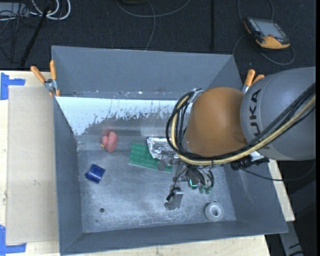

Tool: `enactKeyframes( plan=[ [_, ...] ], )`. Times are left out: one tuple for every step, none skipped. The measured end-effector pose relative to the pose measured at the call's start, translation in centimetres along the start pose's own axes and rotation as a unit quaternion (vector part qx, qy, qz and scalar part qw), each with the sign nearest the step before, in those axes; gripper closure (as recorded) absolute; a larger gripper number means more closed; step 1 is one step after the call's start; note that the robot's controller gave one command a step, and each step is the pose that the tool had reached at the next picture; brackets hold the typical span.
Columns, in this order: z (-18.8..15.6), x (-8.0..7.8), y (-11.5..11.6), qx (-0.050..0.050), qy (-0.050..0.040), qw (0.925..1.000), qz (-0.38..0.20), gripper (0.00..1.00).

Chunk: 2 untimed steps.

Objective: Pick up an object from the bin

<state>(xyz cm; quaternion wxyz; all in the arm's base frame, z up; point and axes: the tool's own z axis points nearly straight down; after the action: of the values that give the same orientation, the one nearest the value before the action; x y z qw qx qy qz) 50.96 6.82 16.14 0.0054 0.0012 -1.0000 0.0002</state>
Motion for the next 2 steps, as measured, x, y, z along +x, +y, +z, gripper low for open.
enactKeyframes(
  plan=[
    [9.4, -10.9, 1.6, 0.000, -0.0070, 0.9985, -0.055, 0.00],
    [5.8, -11.4, -1.0, 0.000, -0.0081, 0.9989, -0.047, 0.00]
  ],
)
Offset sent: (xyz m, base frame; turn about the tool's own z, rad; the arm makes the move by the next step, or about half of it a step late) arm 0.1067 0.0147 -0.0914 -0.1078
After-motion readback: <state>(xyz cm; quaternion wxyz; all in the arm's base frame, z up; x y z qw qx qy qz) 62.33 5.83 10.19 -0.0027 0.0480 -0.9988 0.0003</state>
